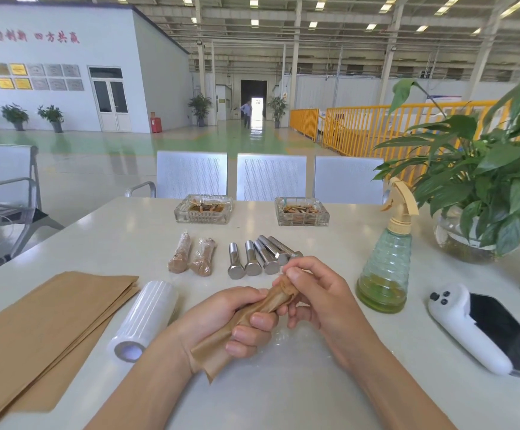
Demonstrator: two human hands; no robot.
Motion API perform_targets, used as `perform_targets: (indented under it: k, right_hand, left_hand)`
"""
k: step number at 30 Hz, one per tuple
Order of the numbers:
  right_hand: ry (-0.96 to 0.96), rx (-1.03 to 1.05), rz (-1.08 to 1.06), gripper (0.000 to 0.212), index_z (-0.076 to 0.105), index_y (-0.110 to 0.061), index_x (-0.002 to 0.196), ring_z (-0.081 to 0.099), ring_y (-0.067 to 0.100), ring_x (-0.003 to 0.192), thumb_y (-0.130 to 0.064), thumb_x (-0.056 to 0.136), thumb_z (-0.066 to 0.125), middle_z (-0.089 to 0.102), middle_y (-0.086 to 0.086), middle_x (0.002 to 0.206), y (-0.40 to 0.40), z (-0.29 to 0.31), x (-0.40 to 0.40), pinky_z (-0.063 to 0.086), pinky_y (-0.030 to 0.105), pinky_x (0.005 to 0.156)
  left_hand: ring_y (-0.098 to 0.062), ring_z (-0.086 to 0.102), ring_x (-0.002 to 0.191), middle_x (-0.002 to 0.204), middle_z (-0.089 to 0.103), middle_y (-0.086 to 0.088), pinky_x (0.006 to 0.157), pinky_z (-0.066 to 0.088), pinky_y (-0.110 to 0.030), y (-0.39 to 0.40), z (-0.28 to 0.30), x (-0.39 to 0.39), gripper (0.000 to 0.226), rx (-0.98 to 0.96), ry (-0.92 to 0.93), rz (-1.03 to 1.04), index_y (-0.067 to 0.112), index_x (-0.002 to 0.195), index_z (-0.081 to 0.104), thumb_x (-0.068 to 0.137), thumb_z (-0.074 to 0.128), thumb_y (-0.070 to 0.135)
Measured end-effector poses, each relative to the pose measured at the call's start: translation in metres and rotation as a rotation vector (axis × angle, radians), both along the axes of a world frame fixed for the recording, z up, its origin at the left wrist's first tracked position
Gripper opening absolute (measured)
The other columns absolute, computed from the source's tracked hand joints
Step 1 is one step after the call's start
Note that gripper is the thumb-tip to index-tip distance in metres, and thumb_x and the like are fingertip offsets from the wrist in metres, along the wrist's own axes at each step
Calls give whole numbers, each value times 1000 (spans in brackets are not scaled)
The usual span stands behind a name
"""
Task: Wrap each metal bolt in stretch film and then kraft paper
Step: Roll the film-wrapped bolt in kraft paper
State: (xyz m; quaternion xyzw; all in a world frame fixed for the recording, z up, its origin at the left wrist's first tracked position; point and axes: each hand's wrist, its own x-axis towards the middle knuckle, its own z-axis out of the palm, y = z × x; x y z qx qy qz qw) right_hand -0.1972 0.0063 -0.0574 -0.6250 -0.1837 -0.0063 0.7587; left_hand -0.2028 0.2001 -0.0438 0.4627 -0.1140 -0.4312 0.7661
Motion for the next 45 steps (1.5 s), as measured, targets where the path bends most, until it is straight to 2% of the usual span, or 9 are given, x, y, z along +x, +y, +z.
perform_targets:
  k: [10,13,17,21,23,28,33,40,45]
  right_hand:
    - [39,-116,76,36,69,-2,88,42,15,49,-36,95,62,61,16,70,-5,1,-1,47,29,44]
    - [69,-42,-2,31,71,-10,78,40,14,46,-33,97,64,55,11,63,-2,0,-1,42,25,43]
    - [169,168,-33,28,75,-13,75,35,12,43,-30,93,64,42,3,56,-3,4,1,39,25,40]
    - [295,325,-41,30,73,-17,70,34,10,41,-26,96,62,39,0,55,-3,6,3,38,24,38]
    - [345,353,-30,33,72,-17,69,35,10,41,-25,99,59,40,-1,55,-3,6,4,38,23,39]
    - [408,312,-44,25,69,-9,87,39,10,43,-25,103,58,45,1,58,1,4,4,42,23,40]
    - [363,262,-76,29,74,-4,89,46,11,44,-25,103,59,52,5,61,9,0,4,49,26,42]
    - [284,163,-56,36,81,-13,83,52,15,48,-25,106,57,57,10,65,17,-3,-2,51,28,45]
    - [290,120,-74,28,70,-3,94,52,15,47,-24,106,56,57,10,65,17,-4,-2,51,29,43]
  left_hand:
    - [-3,41,43,73,49,1,34,33,-15,6,-5,4,30,23,-125,-35,4,113,56,103,43,29]
    - [-7,59,61,108,71,-13,44,44,-15,7,-6,10,55,-45,-177,-33,-3,134,57,106,32,37]
    - [-19,71,92,147,50,-29,69,59,-22,14,-6,15,58,-238,-163,-46,1,147,50,108,33,40]
    - [-21,72,98,139,63,-18,75,58,-26,2,-13,11,39,-72,-433,298,19,133,68,95,64,21]
    - [-27,70,112,140,63,-7,81,56,-30,-7,-17,7,49,14,-562,403,29,135,65,90,65,10]
    - [-17,63,126,138,65,4,90,57,-36,-14,-8,2,61,108,-768,567,42,141,53,86,77,32]
    - [-24,74,99,112,76,-3,74,58,-45,-25,-6,-1,21,183,-772,855,34,113,66,95,60,43]
    - [-26,73,86,92,76,-6,53,55,-31,-31,-12,2,21,167,-833,1160,12,96,66,93,50,25]
    - [-16,71,90,94,74,3,59,56,-29,-30,-18,4,22,276,-1005,1188,27,93,64,93,46,14]
